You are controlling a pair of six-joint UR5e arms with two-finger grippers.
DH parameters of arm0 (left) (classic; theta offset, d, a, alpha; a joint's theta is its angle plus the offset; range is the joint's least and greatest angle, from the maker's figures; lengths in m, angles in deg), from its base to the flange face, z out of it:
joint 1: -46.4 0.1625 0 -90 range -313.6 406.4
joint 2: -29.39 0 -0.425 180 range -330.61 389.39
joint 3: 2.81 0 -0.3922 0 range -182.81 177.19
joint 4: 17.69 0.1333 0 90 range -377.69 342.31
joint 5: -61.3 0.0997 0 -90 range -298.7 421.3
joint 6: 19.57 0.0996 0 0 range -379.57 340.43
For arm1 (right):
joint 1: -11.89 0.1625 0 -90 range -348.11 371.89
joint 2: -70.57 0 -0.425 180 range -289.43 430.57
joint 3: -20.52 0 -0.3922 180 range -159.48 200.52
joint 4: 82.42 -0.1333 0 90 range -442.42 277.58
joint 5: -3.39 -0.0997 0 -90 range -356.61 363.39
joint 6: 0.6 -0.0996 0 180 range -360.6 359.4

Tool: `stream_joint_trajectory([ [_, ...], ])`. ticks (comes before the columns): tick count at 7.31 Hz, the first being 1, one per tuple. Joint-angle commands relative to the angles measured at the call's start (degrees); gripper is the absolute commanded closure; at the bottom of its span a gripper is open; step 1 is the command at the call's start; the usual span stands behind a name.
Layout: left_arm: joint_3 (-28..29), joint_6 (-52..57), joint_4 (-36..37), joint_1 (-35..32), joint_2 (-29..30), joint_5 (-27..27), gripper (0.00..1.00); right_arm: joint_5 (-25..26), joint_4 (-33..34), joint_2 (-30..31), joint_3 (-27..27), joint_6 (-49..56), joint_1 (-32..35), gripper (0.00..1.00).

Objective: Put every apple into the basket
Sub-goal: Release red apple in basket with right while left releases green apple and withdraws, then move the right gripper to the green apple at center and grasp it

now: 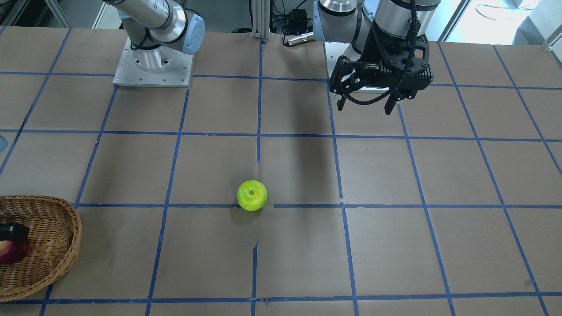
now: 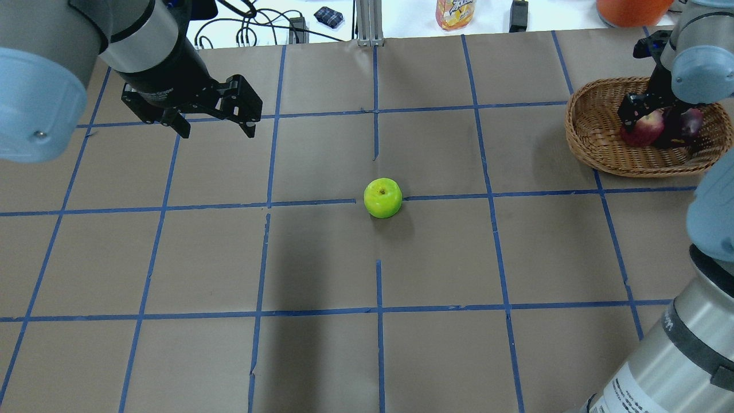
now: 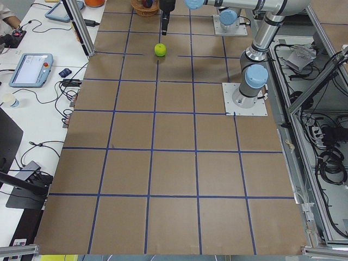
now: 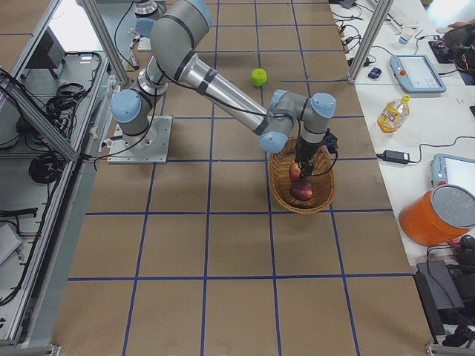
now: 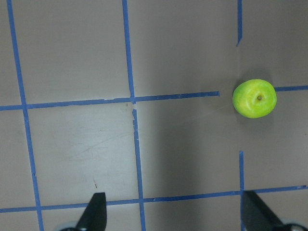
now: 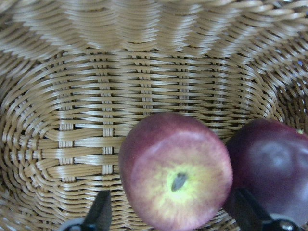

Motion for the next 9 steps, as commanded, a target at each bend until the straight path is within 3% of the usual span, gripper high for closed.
stream_joint_trajectory([
  [1,-1.35,-0.22,4.02,0.40,-0.48,0.02,0.00,-0.07,-4.01,1.16,-0.74,-0.25,-0.08,0.00],
  [2,-1.34,-0.22,3.84,1.10,-0.57,0.02,0.00,-1.56,-7.78,4.04,-0.75,-1.03,0.71,0.00],
  [3,-1.34,-0.22,3.76,2.15,-0.66,0.02,0.00,-8.97,-13.21,7.46,-0.66,-3.13,2.19,0.00],
  [4,-0.91,-0.31,3.32,2.86,-0.66,0.10,0.00,-13.30,-16.92,9.58,-0.40,-8.98,4.90,0.00],
  [8,-0.82,-0.48,3.31,2.95,-0.57,0.10,0.00,-16.23,-16.61,9.08,0.83,-34.40,26.86,0.00],
  [9,-0.90,-0.48,3.31,2.95,-0.48,0.10,0.00,-18.51,-12.26,7.94,1.88,-38.35,29.34,0.00],
])
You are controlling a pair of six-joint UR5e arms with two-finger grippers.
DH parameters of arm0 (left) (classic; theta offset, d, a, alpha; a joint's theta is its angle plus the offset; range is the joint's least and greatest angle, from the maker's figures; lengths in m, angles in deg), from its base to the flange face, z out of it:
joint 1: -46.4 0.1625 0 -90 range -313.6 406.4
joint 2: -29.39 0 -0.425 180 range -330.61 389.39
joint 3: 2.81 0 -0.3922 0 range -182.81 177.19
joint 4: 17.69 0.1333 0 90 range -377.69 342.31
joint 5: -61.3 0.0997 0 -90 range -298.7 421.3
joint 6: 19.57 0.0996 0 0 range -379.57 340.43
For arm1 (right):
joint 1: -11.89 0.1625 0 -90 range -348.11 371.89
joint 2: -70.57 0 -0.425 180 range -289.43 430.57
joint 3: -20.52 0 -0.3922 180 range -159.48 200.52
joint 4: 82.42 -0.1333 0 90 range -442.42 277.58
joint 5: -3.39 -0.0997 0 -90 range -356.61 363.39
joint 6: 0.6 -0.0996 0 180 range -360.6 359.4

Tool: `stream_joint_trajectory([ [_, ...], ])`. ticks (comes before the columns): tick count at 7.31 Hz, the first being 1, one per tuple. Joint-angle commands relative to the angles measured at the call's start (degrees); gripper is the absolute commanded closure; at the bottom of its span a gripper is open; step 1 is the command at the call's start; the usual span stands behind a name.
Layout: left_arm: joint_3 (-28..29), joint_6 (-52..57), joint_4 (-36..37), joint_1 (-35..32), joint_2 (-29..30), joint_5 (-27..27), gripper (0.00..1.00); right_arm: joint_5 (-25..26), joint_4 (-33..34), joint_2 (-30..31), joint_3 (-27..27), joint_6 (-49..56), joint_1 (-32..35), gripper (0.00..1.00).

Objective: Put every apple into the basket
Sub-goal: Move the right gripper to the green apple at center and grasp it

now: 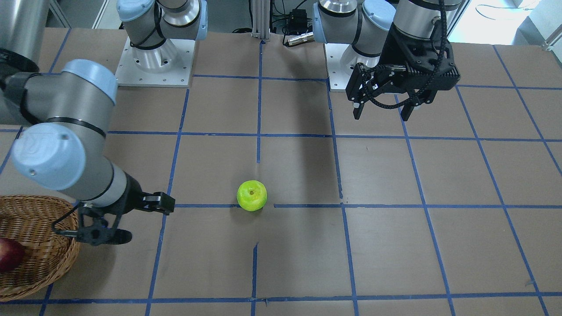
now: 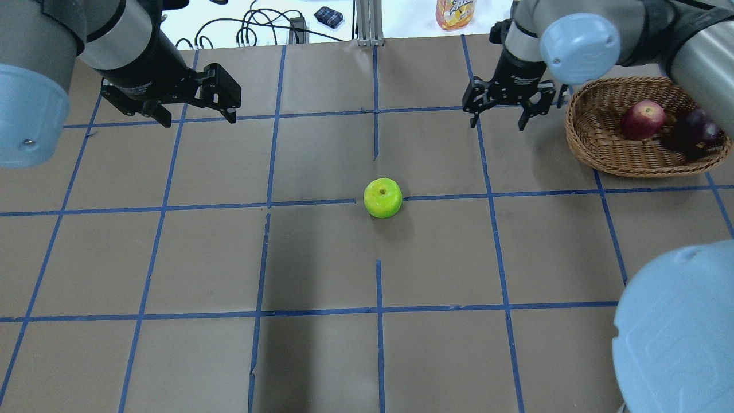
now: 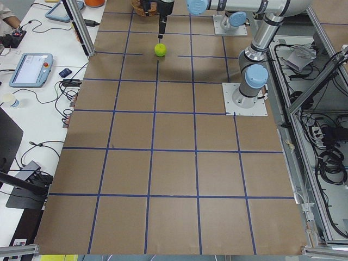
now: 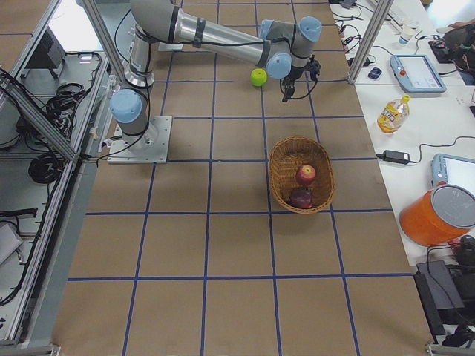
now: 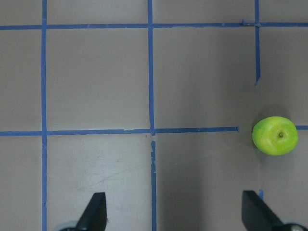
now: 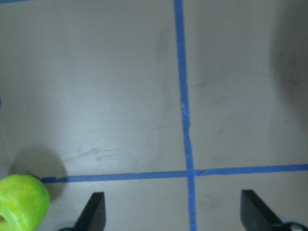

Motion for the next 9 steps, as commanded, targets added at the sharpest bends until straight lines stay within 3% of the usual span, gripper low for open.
stream_joint_trajectory([
  [1,-0.12,-0.01,0.00,0.00,-0.03,0.09,0.00,-2.29,5.42,-2.80,1.50,-10.67,7.33,0.00],
  [5,-0.03,-0.01,0.00,0.00,-0.03,0.00,0.00,-2.38,5.79,-6.24,1.24,-22.40,15.96,0.00],
  [9,-0.12,-0.01,0.00,0.08,-0.03,0.00,0.00,-2.38,5.87,-8.08,1.59,-22.41,16.59,0.00],
])
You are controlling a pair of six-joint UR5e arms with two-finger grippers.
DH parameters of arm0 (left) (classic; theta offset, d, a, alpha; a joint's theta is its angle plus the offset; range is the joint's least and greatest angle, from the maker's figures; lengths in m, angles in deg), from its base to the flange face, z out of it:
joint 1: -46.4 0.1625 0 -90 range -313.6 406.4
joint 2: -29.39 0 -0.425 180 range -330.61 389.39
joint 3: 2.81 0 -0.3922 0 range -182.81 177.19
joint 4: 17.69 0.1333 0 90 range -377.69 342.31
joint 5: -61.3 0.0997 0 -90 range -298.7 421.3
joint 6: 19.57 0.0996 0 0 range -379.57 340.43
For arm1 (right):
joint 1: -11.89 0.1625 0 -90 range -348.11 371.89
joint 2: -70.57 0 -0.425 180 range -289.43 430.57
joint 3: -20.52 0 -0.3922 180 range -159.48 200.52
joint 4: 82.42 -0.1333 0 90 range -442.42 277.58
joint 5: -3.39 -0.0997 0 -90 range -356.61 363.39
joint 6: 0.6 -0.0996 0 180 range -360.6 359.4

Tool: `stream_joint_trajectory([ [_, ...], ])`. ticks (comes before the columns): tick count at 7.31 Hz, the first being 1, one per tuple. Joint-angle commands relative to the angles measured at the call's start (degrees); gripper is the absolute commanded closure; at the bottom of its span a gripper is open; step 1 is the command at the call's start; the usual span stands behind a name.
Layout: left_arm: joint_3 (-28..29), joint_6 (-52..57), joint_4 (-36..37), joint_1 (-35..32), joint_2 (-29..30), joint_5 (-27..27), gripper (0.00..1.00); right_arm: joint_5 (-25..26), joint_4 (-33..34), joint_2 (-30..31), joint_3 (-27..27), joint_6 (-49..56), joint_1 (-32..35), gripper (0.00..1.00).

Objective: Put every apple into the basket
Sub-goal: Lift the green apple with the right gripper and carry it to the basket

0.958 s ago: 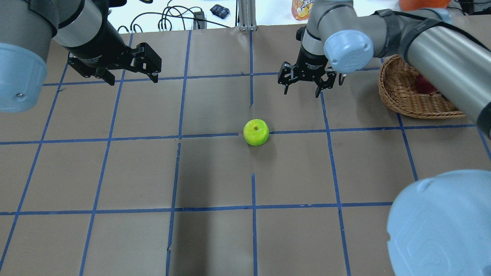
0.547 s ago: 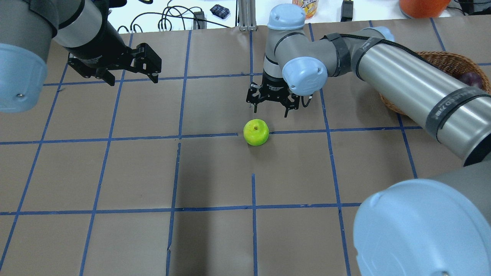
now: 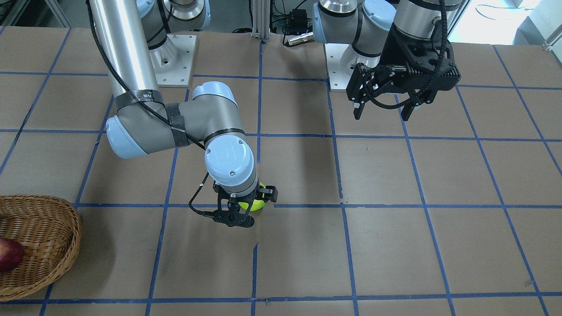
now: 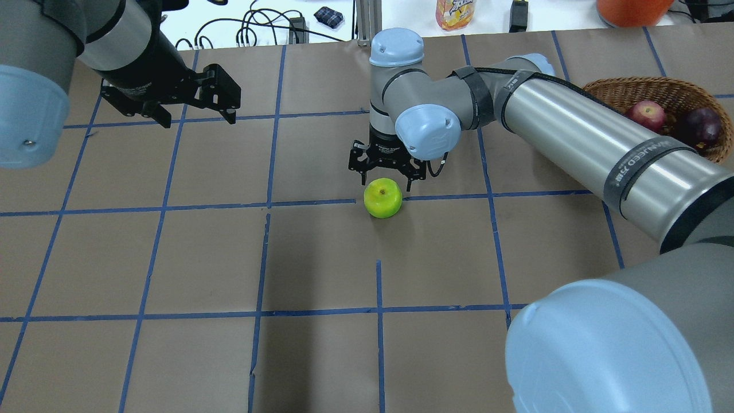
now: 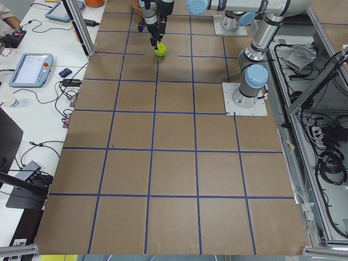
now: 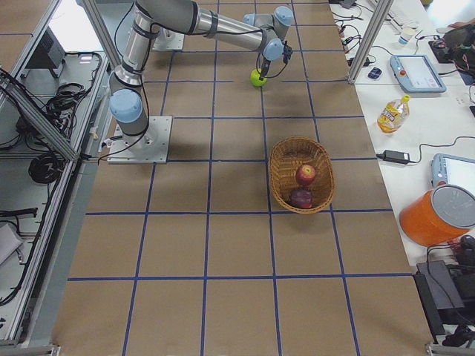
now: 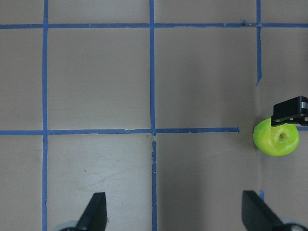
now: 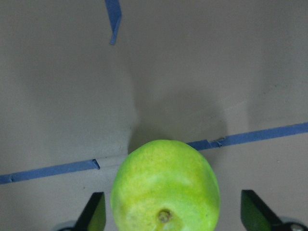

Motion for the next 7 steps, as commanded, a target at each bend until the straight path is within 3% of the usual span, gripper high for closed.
stream_joint_trajectory([
  [1,-0.01,0.00,0.00,0.01,0.04,-0.04,0.00,-0.07,0.07,-1.09,-0.07,0.02,0.17,0.00],
  [4,-0.01,0.00,0.00,-0.08,0.04,-0.04,0.00,-1.56,0.16,-2.49,0.02,0.37,0.26,0.00],
  [5,-0.01,0.00,0.00,0.01,0.04,-0.04,0.00,-1.56,0.85,-2.58,-0.50,1.06,0.17,0.21],
  [6,-0.01,0.00,-0.09,-0.08,0.04,0.05,0.00,-1.39,3.21,-2.50,-0.07,0.90,0.17,0.99],
  [7,-0.01,0.09,0.00,-0.08,0.04,-0.04,0.00,-1.48,3.41,-1.98,-0.85,0.98,-0.26,1.00],
])
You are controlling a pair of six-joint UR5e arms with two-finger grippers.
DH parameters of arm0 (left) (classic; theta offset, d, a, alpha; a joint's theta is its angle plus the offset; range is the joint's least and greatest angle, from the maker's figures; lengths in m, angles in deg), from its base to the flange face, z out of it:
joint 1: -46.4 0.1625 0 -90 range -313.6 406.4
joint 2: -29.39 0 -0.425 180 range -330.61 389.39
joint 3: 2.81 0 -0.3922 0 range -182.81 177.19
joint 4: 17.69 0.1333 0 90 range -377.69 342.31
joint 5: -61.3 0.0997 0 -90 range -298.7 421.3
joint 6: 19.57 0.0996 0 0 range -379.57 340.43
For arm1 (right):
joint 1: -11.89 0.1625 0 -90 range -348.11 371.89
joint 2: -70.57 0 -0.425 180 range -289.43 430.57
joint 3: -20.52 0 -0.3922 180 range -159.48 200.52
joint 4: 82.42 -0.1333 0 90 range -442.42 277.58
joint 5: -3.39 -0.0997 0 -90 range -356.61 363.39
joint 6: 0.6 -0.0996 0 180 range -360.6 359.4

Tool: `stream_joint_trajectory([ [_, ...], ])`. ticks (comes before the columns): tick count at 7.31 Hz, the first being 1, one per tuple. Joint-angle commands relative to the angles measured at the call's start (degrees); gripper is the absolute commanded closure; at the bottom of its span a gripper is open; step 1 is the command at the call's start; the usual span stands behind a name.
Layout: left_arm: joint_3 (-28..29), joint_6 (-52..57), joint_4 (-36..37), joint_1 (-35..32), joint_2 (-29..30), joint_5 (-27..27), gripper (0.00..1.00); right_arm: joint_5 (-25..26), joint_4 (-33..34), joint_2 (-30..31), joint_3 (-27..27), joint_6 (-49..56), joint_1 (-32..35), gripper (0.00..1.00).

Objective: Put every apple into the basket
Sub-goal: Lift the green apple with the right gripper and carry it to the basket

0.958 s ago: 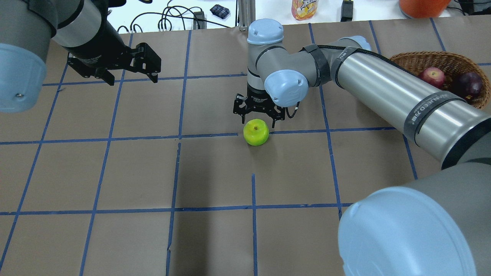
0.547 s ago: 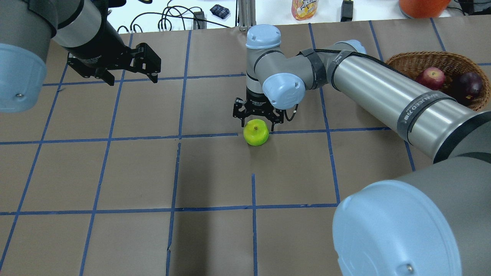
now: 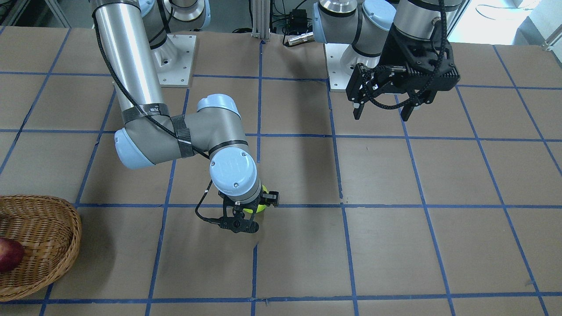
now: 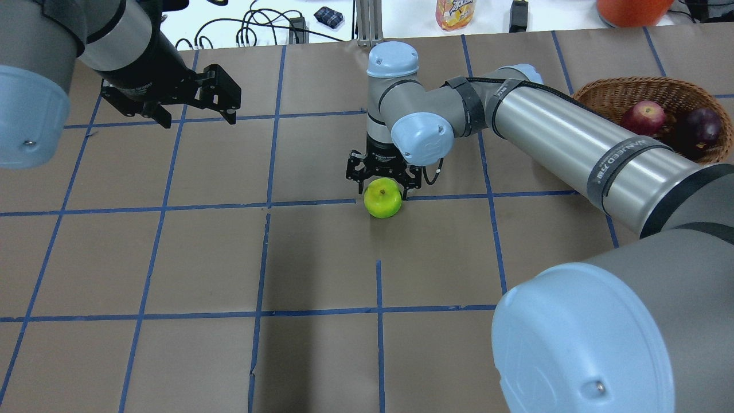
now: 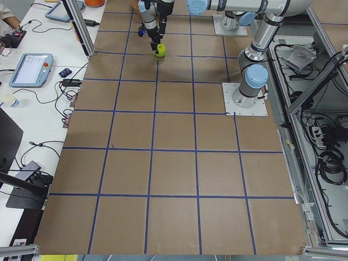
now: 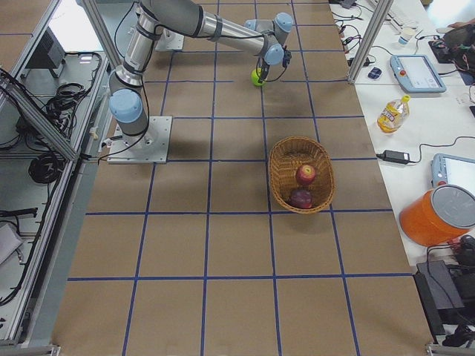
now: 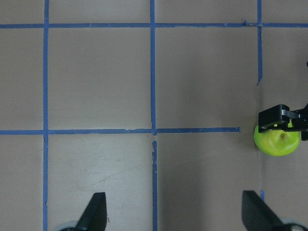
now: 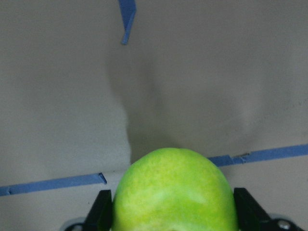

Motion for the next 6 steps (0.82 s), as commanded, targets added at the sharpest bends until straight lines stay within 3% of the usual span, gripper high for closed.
stream_joint_trajectory([
  [1,0.00,0.07,0.04,-0.03,0.00,-0.04,0.00,0.41,0.86,1.62,-1.32,0.10,-1.05,1.00],
  [3,0.00,0.07,0.04,-0.03,0.00,-0.04,0.00,2.42,-6.29,5.13,-4.99,0.45,-5.24,1.00],
  [4,0.00,-0.02,0.04,-0.03,0.00,-0.04,0.00,4.43,-12.87,6.89,-7.28,7.24,-10.32,1.00],
  [6,0.00,0.07,0.04,-0.03,0.00,-0.04,0.00,8.38,-17.67,8.75,-9.84,18.87,-20.79,1.00],
])
